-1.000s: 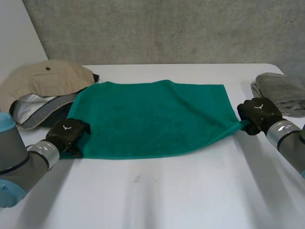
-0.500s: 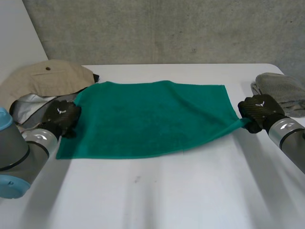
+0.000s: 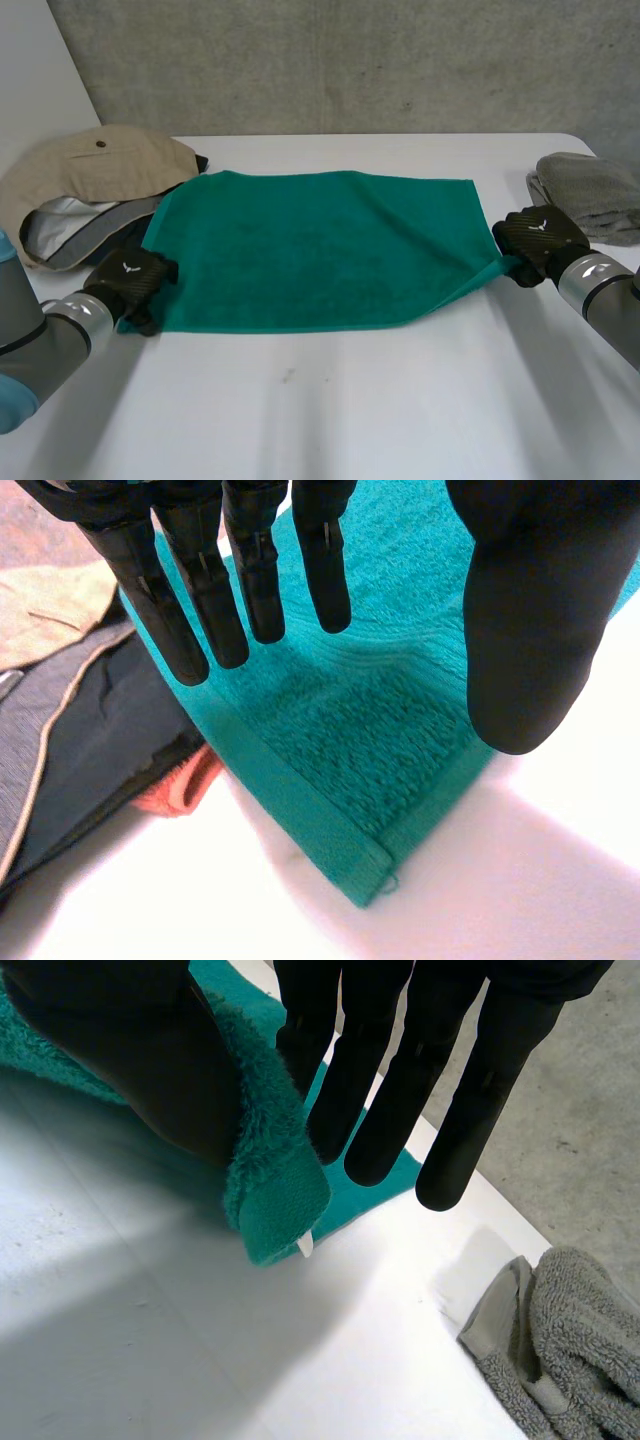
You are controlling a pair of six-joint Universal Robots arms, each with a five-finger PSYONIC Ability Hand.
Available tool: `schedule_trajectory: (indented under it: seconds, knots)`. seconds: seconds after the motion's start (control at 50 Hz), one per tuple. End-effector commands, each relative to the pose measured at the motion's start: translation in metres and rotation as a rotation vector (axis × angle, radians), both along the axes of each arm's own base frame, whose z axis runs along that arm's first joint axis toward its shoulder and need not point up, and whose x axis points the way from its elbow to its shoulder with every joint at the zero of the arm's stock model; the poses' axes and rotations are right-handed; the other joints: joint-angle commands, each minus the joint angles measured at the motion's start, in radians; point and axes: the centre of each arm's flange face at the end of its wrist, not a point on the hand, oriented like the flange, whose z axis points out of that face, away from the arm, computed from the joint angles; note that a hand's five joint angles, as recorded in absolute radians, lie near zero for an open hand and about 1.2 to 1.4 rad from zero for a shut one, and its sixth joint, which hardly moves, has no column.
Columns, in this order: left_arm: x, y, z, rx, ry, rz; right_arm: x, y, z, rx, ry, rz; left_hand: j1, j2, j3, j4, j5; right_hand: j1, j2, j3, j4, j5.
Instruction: Fold the laundry.
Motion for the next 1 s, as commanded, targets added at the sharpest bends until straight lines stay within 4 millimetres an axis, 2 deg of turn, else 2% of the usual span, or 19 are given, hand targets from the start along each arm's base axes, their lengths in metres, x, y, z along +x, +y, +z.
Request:
schedule_trajectory:
  seconds: [0.02, 0.16, 0.34, 0.48, 0.58, 0.66, 0.74, 0.76, 0.88, 1.0]
  knots:
    - [0.007, -0.009, -0.013, 0.009, 0.005, 0.011, 0.002, 0.001, -0.003, 0.009, 0.003, 0.006, 0.058, 0.061, 0.054, 0.073, 0.078, 0.267, 0.219, 0.206, 0.197, 0.214]
    - [0.005, -0.018, -0.023, -0.019, -0.028, 0.0, 0.001, 0.001, -0.004, 0.006, 0.008, 0.006, 0.064, 0.067, 0.06, 0.079, 0.083, 0.267, 0.219, 0.206, 0.197, 0.214]
    - [0.003, -0.036, -0.012, -0.109, -0.011, 0.013, 0.002, 0.002, -0.005, 0.011, 0.009, 0.009, 0.102, 0.105, 0.098, 0.117, 0.122, 0.267, 0.219, 0.206, 0.197, 0.214]
    - [0.001, -0.044, -0.018, -0.119, -0.005, 0.01, 0.002, 0.002, -0.006, 0.013, 0.011, 0.008, 0.176, 0.178, 0.172, 0.191, 0.195, 0.267, 0.219, 0.206, 0.197, 0.214]
    - [-0.001, -0.047, -0.015, -0.135, 0.002, 0.006, 0.002, 0.002, -0.007, 0.015, 0.015, 0.011, 0.255, 0.257, 0.251, 0.27, 0.274, 0.267, 0.219, 0.206, 0.197, 0.214]
    - [-0.004, -0.048, -0.008, -0.159, 0.017, 0.0, 0.002, 0.002, -0.008, 0.012, 0.023, 0.013, 0.399, 0.401, 0.395, 0.414, 0.418, 0.267, 0.219, 0.206, 0.197, 0.214]
    - [-0.007, -0.048, -0.002, -0.185, 0.039, -0.004, 0.002, 0.002, -0.008, 0.011, 0.023, 0.013, 0.768, 0.77, 0.764, 0.783, 0.787, 0.267, 0.219, 0.206, 0.197, 0.214]
    - [-0.007, -0.047, -0.001, -0.186, 0.042, -0.001, 0.001, 0.002, -0.008, 0.011, 0.023, 0.01, 0.888, 0.89, 0.884, 0.903, 0.907, 0.267, 0.219, 0.206, 0.197, 0.214]
    - [-0.004, -0.033, 0.012, -0.199, 0.049, 0.012, 0.0, 0.002, -0.001, 0.001, 0.024, 0.008, 0.889, 0.891, 0.885, 0.904, 0.908, 0.267, 0.219, 0.206, 0.197, 0.214]
    - [0.001, 0.007, 0.03, -0.142, 0.04, 0.016, -0.008, 0.018, 0.022, 0.037, 0.085, 0.016, 0.889, 0.891, 0.885, 0.904, 0.908, 0.267, 0.219, 0.206, 0.197, 0.214]
